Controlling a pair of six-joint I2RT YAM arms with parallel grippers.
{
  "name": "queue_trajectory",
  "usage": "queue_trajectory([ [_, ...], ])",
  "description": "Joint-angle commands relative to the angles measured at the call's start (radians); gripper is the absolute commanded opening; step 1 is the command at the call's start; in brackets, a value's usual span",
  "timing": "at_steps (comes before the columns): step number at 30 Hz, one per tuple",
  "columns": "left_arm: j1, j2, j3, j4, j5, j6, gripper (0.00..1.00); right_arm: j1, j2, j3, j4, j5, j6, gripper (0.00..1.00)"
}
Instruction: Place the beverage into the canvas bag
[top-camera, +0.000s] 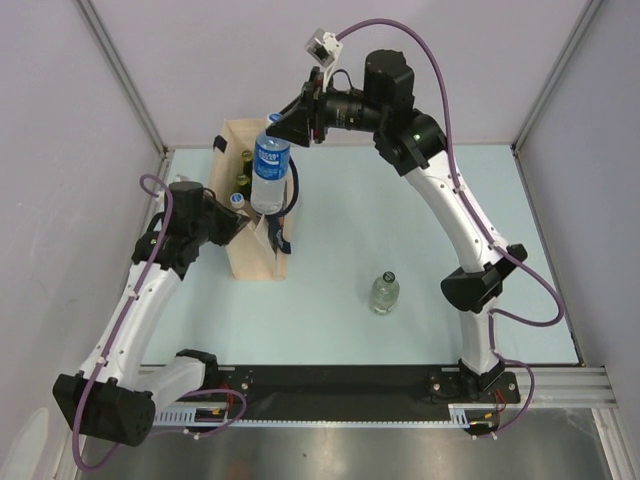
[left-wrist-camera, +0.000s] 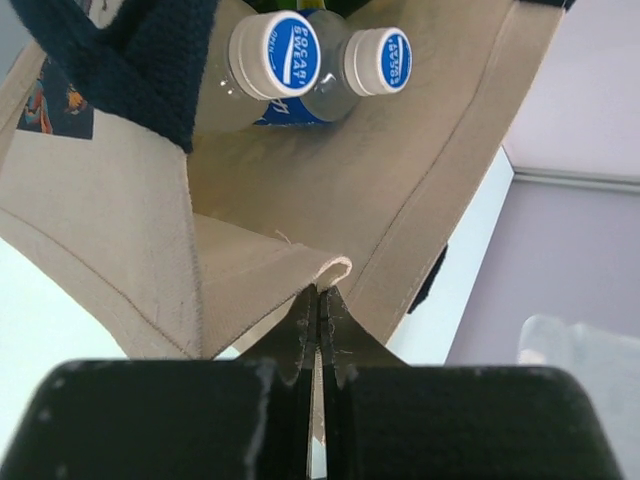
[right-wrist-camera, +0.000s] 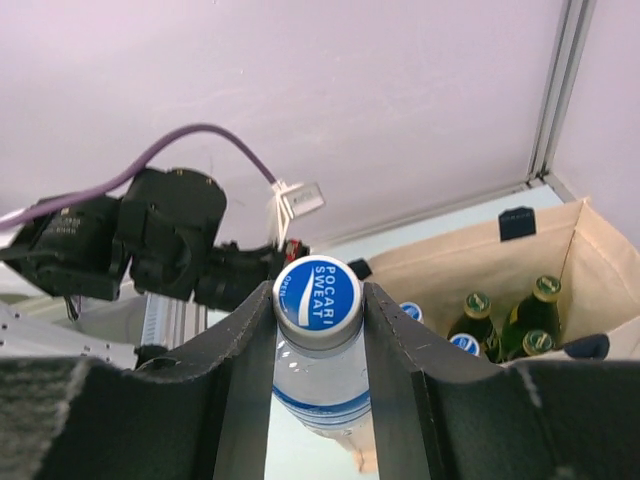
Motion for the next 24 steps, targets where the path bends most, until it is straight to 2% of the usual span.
queue_trajectory([
  [1,0.004,-0.032,-0.023,-0.030,0.066,0.064,0.00,0.022,-0.006,0.096,0.229,0.050,0.082,0.00],
  [16,0.006,-0.101,-0.057,-0.028,0.101,0.058,0.00,0.089,0.142,0.125,0.252,0.131,-0.020,0.00],
  [24,0.012,-0.128,-0.036,-0.027,0.107,0.057,0.00,0.092,0.112,0.019,0.151,0.061,-0.126,0.00],
])
